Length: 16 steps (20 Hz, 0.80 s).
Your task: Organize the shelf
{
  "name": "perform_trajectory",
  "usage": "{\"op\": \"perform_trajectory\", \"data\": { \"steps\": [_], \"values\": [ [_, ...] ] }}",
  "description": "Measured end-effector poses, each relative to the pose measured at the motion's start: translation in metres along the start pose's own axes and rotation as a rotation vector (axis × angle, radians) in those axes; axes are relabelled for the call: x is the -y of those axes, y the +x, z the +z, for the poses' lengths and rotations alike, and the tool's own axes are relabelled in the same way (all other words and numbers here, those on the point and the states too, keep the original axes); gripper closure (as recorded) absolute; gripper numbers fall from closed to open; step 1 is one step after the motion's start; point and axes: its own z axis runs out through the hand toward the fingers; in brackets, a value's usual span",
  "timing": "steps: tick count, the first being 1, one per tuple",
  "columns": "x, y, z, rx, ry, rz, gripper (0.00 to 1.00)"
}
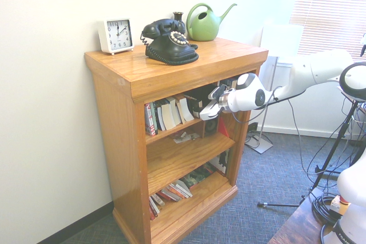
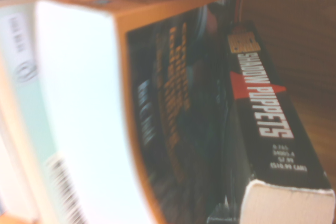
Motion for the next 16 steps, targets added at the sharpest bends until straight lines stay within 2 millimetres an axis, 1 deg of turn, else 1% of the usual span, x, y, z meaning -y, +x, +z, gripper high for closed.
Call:
{"op": "perform_trajectory", "data": {
  "steps": [3,8,10,14,16],
  "values": [
    [0.001,-0.010,-0.004,-0.011,-0.008,-0.026,0.00],
    [0.003,-0.013,-0.006,-0.016,-0.010,-0.039,0.00],
    [0.007,-0.017,-0.008,-0.009,-0.005,-0.046,0.00],
    [0.017,-0.032,-0.019,0.018,0.012,-0.065,0.00],
    [0.018,-0.035,-0.030,0.022,0.015,-0.073,0.00]
  ]
}}
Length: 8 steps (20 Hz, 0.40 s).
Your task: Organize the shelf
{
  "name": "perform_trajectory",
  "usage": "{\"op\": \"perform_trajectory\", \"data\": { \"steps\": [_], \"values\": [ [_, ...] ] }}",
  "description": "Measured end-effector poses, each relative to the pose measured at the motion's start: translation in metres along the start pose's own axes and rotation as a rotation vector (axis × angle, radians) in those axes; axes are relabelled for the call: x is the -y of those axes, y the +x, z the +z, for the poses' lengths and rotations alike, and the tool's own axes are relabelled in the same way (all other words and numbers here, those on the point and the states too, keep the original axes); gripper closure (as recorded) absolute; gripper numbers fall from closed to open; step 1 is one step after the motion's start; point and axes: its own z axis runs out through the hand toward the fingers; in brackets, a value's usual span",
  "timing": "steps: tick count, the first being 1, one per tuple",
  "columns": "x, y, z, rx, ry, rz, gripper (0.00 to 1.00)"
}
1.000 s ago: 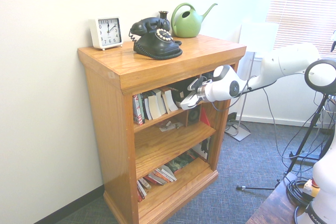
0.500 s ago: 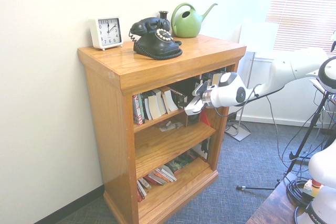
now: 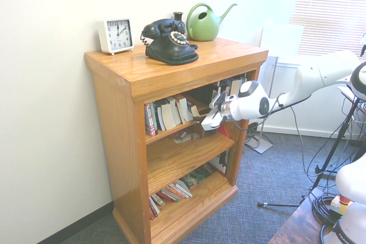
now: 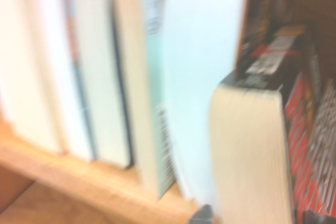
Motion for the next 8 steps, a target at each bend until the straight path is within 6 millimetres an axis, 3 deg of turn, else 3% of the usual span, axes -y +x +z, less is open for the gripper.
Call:
{"op": "perform_trajectory", "data": {
  "steps": [4,8],
  "values": [
    [-0.007,-0.003,-0.028,-0.006,-0.008,-0.012,0.00],
    [-0.018,-0.022,-0.056,0.004,-0.031,-0.034,0.00]
  ]
}}
